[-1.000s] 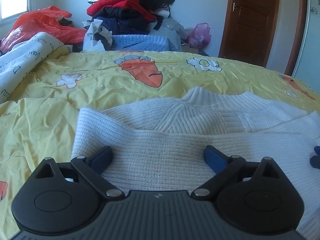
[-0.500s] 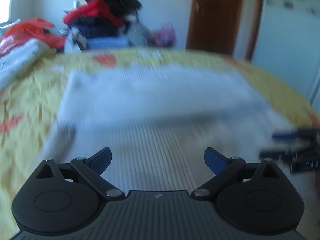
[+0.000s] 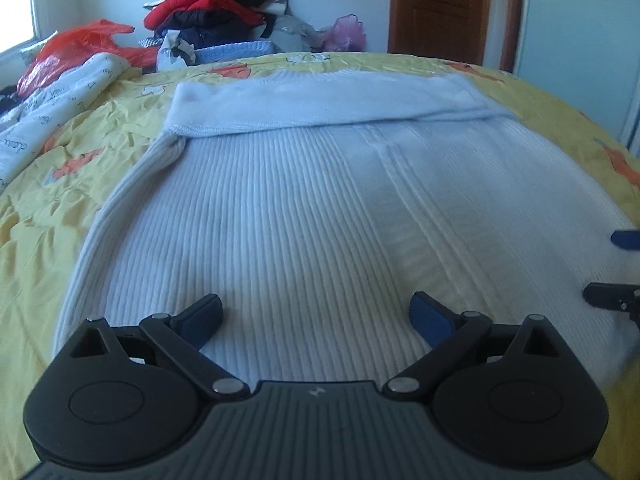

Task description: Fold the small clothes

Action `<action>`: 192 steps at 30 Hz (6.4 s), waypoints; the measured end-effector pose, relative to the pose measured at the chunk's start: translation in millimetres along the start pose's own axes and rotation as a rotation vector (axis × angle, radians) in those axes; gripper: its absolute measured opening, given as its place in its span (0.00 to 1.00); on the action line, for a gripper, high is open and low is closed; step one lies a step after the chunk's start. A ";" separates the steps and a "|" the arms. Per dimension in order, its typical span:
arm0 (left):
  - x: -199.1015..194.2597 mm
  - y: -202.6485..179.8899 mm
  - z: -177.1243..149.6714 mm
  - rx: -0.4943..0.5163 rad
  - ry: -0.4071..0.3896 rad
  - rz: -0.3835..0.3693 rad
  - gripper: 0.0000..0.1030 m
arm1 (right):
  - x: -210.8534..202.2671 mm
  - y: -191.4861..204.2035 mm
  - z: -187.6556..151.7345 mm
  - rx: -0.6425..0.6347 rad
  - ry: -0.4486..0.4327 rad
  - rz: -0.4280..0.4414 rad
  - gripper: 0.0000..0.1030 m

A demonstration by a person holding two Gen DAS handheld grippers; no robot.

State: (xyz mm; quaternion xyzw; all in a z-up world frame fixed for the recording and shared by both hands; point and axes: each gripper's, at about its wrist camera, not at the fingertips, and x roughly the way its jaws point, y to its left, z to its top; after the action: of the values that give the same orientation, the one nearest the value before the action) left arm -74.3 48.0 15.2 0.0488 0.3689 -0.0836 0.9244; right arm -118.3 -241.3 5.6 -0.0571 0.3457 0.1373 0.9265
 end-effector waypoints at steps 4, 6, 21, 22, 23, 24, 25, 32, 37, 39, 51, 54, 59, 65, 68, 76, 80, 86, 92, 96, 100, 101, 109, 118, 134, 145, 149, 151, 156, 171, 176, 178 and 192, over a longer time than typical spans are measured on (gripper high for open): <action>-18.0 3.9 -15.2 -0.013 0.001 0.000 0.98 | -17.3 2.2 -12.8 -0.024 0.019 0.002 1.00; -26.3 5.4 -23.5 -0.015 -0.003 0.001 0.98 | -24.4 1.6 -18.1 -0.020 0.034 0.010 1.00; -63.0 113.3 -49.7 -0.465 -0.031 -0.013 0.98 | -54.3 -91.6 -13.9 0.424 0.121 0.100 0.86; -62.3 119.3 -50.8 -0.517 -0.041 -0.070 0.98 | -52.6 -101.8 -17.8 0.478 0.135 0.123 0.80; -59.9 124.4 -51.9 -0.575 -0.045 -0.137 0.98 | -53.9 -109.3 -21.6 0.518 0.120 0.150 0.82; -58.2 128.3 -52.6 -0.627 -0.061 -0.187 0.98 | -54.4 -113.3 -24.4 0.554 0.121 0.176 0.81; -54.8 132.1 -53.3 -0.673 -0.065 -0.241 0.97 | -54.5 -116.7 -25.8 0.588 0.118 0.197 0.82; -36.6 128.1 -42.6 -0.657 -0.032 -0.325 0.93 | -39.1 -110.9 -21.3 0.664 0.160 0.390 0.73; -39.3 121.7 -40.6 -0.559 0.027 -0.300 0.61 | -30.7 -112.8 -22.2 0.641 0.236 0.386 0.18; -41.5 120.7 -41.5 -0.535 0.053 -0.264 0.36 | -30.1 -117.0 -24.8 0.668 0.234 0.413 0.12; -52.5 127.3 -41.5 -0.540 0.089 -0.298 0.07 | -66.9 -137.3 -3.5 0.470 0.241 0.315 0.11; -45.8 138.8 -57.2 -0.593 0.120 -0.294 0.10 | -54.7 -128.6 -16.8 0.498 0.258 0.346 0.13; -46.6 146.3 -62.4 -0.635 0.133 -0.326 0.11 | -53.7 -126.0 -25.3 0.569 0.213 0.413 0.56; -46.4 139.0 -61.8 -0.682 0.086 -0.445 0.69 | -51.4 -137.2 -27.9 0.686 0.191 0.439 0.67; -48.1 124.5 -50.8 -0.563 0.093 -0.385 0.66 | -43.3 -134.5 -27.6 0.721 0.172 0.450 0.55; -46.9 133.8 -48.2 -0.529 0.152 -0.301 0.07 | -35.6 -138.7 -32.4 0.705 0.202 0.437 0.13; -52.1 138.1 -32.1 -0.548 0.115 -0.356 0.07 | -41.3 -140.0 -24.4 0.726 0.149 0.502 0.13; -57.5 163.0 12.5 -0.651 -0.037 -0.495 0.07 | -49.4 -151.5 13.2 0.772 -0.005 0.612 0.14; -34.3 184.1 78.8 -0.700 -0.189 -0.568 0.07 | -29.5 -177.4 74.8 0.806 -0.207 0.716 0.14; -2.2 194.3 131.8 -0.705 -0.238 -0.555 0.07 | 8.4 -198.2 121.9 0.818 -0.272 0.730 0.14; 43.8 201.3 181.2 -0.705 -0.234 -0.520 0.07 | 56.6 -220.8 166.9 0.863 -0.303 0.713 0.14; 56.5 202.6 193.7 -0.697 -0.232 -0.505 0.07 | 69.5 -224.5 176.3 0.876 -0.303 0.705 0.14; 185.0 206.2 264.8 -0.627 -0.169 -0.326 0.07 | 190.9 -257.2 240.8 0.912 -0.207 0.587 0.14; 242.6 228.7 269.1 -0.799 -0.023 -0.326 0.16 | 284.6 -275.2 213.8 1.208 -0.090 0.498 0.45; 88.7 190.0 149.4 -0.717 -0.263 -0.157 0.88 | 125.6 -240.6 128.3 0.999 -0.204 0.437 0.71; 124.3 148.9 111.4 -0.885 -0.155 -0.186 0.88 | 149.9 -184.3 107.1 1.003 -0.128 0.352 0.73; 137.4 149.8 122.5 -0.926 -0.186 -0.141 0.77 | 165.0 -169.4 122.0 0.966 -0.149 0.284 0.72; 141.5 143.9 127.0 -0.902 -0.161 -0.076 0.50 | 173.2 -167.7 126.6 0.986 -0.147 0.260 0.56; 148.2 150.2 132.8 -0.879 -0.120 -0.084 0.32 | 180.9 -167.2 128.6 1.000 -0.129 0.231 0.27; 25.5 145.5 81.3 -0.761 -0.095 -0.275 0.26 | 48.4 -153.8 97.8 0.904 -0.168 0.369 0.25; 8.6 134.8 16.8 -0.772 0.004 -0.255 0.27 | -1.4 -140.9 37.5 0.921 -0.089 0.361 0.26; 18.4 137.3 1.2 -0.787 0.029 -0.273 0.32 | -0.8 -138.2 16.0 0.952 -0.051 0.348 0.28; -43.3 176.3 64.7 -0.601 -0.214 -0.099 0.75 | -38.3 -186.2 36.7 0.817 -0.160 0.100 0.69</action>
State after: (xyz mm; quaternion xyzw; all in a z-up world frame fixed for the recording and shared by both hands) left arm -28.0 216.3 96.9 -0.2537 0.2797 -0.0205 0.9257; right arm -68.4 -420.1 60.4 0.3426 0.3009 0.0376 0.8892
